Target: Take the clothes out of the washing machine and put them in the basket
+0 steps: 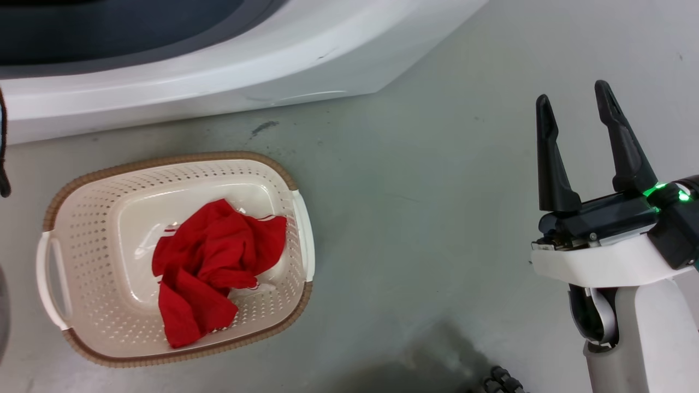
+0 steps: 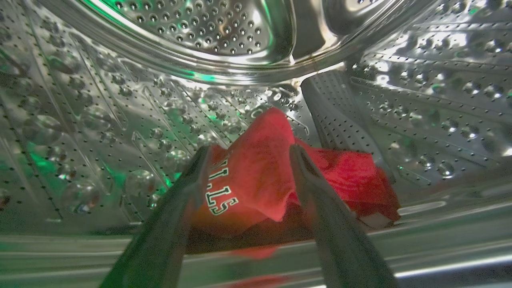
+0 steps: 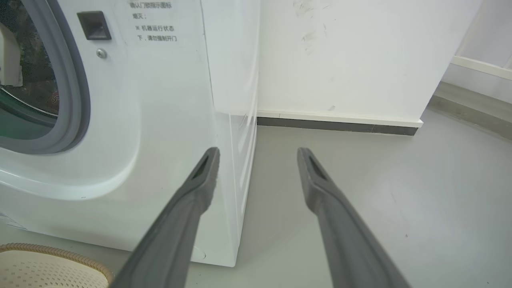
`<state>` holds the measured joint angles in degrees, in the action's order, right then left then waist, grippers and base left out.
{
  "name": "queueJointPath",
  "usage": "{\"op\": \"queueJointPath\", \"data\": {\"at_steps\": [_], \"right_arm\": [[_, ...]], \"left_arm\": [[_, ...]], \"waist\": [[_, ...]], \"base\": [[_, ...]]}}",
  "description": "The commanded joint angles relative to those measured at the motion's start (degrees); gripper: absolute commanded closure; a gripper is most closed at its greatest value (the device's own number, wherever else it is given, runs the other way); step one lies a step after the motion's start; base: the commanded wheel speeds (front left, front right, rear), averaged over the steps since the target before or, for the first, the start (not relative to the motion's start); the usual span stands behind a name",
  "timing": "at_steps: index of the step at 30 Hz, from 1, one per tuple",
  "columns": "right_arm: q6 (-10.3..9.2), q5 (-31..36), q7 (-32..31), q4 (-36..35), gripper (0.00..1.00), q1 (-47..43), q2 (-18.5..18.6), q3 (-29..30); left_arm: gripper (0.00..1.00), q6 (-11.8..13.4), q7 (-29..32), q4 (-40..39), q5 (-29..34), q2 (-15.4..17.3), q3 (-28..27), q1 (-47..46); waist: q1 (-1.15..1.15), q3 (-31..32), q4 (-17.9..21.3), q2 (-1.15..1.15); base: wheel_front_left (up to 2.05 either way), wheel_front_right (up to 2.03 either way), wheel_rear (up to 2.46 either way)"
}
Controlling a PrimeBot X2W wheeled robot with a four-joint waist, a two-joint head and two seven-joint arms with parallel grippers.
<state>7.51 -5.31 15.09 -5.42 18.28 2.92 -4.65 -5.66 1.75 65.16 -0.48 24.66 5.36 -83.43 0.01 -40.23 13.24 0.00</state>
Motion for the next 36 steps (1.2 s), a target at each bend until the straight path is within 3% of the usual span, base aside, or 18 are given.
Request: {"op": "queueJointPath", "data": {"at_steps": [1, 12, 23, 24, 25, 36], "right_arm": [[-0.04, -0.6, 0.1, -0.3, 0.00, 1.0, -0.1, -0.2], [-0.04, -2.3, 0.1, -1.3, 0.00, 1.2, -0.1, -0.8], [-0.04, -3.2, 0.1, -1.4, 0.00, 1.1, -0.1, -0.6], [-0.04, -3.2, 0.1, -1.4, 0.00, 1.1, -0.1, -0.6], [-0.04, -3.2, 0.1, -1.4, 0.00, 1.1, -0.1, -0.5], [-0.04, -2.6, 0.1, -1.2, 0.00, 1.3, -0.1, -0.3]], "left_arm": [[0.00, -0.3, 0.8, 0.7, 0.2, 0.6, 0.2, -0.9], [0.00, -1.0, 11.5, 6.0, -0.2, 5.0, 1.7, -7.6], [0.00, -1.1, 15.9, 7.8, -0.5, 6.1, 3.4, -8.4], [0.24, -1.2, 15.9, 7.8, -0.6, 6.2, 3.6, -8.4], [1.00, -1.2, 15.7, 7.9, -0.6, 6.3, 3.7, -8.5], [1.00, -1.4, 11.2, 7.3, -1.2, 6.4, 5.1, -9.5]], "waist": [[-0.01, -0.9, 1.1, 0.00], [-0.01, -3.7, 4.2, 0.00], [-0.01, -4.8, 4.7, 0.00], [-0.01, -4.9, 4.7, 0.00], [-0.01, -4.9, 4.7, 0.00], [-0.01, -4.2, 4.4, 0.00]], "base": [[0.00, 0.00, 0.00], [0.00, 0.00, 0.00], [0.00, 0.00, 0.00], [0.00, 0.00, 0.00], [0.00, 0.00, 0.00], [0.00, 0.00, 0.00]]}}
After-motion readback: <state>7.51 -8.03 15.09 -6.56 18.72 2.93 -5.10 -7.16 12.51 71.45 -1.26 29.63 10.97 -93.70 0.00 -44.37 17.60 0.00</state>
